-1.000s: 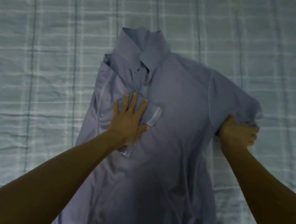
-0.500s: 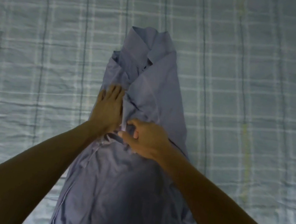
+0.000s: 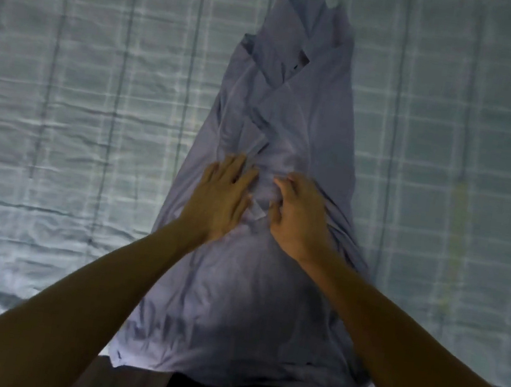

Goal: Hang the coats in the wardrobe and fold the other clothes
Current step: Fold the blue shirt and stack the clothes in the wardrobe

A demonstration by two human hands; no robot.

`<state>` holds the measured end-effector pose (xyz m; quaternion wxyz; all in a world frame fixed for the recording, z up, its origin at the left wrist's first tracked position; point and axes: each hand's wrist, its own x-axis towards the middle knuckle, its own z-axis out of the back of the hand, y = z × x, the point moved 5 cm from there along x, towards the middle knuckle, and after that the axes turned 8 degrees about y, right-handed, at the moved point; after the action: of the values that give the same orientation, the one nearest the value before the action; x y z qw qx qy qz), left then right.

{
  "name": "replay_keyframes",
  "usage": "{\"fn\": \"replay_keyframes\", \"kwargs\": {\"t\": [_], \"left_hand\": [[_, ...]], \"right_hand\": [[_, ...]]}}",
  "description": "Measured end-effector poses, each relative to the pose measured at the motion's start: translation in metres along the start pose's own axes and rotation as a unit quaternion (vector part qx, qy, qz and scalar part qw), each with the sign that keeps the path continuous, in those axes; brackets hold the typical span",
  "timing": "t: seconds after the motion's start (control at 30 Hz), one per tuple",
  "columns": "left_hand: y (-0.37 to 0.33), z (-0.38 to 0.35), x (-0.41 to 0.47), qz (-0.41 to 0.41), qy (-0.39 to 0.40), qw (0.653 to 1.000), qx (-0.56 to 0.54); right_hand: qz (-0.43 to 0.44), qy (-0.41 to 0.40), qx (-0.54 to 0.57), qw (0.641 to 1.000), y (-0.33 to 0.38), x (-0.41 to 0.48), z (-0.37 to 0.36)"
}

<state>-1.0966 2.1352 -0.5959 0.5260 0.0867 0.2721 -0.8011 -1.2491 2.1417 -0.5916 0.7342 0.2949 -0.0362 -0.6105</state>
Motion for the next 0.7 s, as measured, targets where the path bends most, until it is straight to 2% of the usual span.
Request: {"fn": "replay_keyframes", "kwargs": {"t": [0.13,0.3,0.4,0.57,0.7], "left_hand": [[-0.006,-0.03,-0.044,0.026,-0.002,0.999,-0.034],[0.014,-0.068,-0.108,0.131,-0.021,0.991,-0.033],[0.031,-0.08,-0.145,0.169,-0.061,0.983,-0.024],[0.051,-0.095,-0.207,0.273,-0.125,0.948,-0.108],[0.052,-0.098,-0.236,0.325,-0.083,0.928,-0.161]], "right_hand": [[0.013,-0.003,-0.013,1.0,0.006,-0.038,-0.016],[-0.016,0.011,-0.029,0.999,-0.004,-0.095,-0.052],[-0.023,0.009,-0.063,0.998,-0.007,-0.127,-0.077],[-0.08,-0.004,-0.054,0.995,0.019,-0.159,-0.105],[-0.089,0.003,-0.048,0.995,0.043,-0.184,-0.117]]}}
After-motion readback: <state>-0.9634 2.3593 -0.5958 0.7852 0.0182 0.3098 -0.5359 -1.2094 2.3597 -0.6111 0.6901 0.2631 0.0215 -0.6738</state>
